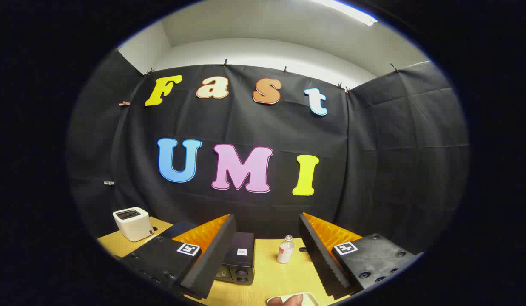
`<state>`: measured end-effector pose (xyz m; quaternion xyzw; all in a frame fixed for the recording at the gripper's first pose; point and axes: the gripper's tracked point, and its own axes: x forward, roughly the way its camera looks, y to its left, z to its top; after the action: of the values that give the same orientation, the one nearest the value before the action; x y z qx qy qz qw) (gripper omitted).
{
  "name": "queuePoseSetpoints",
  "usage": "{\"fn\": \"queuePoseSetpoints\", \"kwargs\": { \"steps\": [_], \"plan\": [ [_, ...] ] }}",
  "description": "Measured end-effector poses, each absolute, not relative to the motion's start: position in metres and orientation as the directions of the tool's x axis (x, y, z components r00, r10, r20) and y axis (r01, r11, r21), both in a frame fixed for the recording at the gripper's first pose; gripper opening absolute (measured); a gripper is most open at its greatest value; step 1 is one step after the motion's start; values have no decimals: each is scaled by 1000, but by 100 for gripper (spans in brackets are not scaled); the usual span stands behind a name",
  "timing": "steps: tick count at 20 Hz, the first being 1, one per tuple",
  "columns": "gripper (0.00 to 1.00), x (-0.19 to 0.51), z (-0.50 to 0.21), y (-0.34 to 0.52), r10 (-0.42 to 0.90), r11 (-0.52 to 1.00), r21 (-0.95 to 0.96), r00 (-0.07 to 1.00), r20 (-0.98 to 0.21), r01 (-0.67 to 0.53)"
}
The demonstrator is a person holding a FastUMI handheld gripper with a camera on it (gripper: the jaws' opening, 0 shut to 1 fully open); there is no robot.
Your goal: Open the toaster oven, put the food inside, and close the toaster oven door.
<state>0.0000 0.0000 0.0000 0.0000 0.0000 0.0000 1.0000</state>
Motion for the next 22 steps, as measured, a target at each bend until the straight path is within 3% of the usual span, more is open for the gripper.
{"fn": "queuePoseSetpoints", "kwargs": {
  "steps": [22],
  "plan": [
    [97, -3, -7, 2, 2, 1000, 31, 1000, -15, -2]
  ]
}}
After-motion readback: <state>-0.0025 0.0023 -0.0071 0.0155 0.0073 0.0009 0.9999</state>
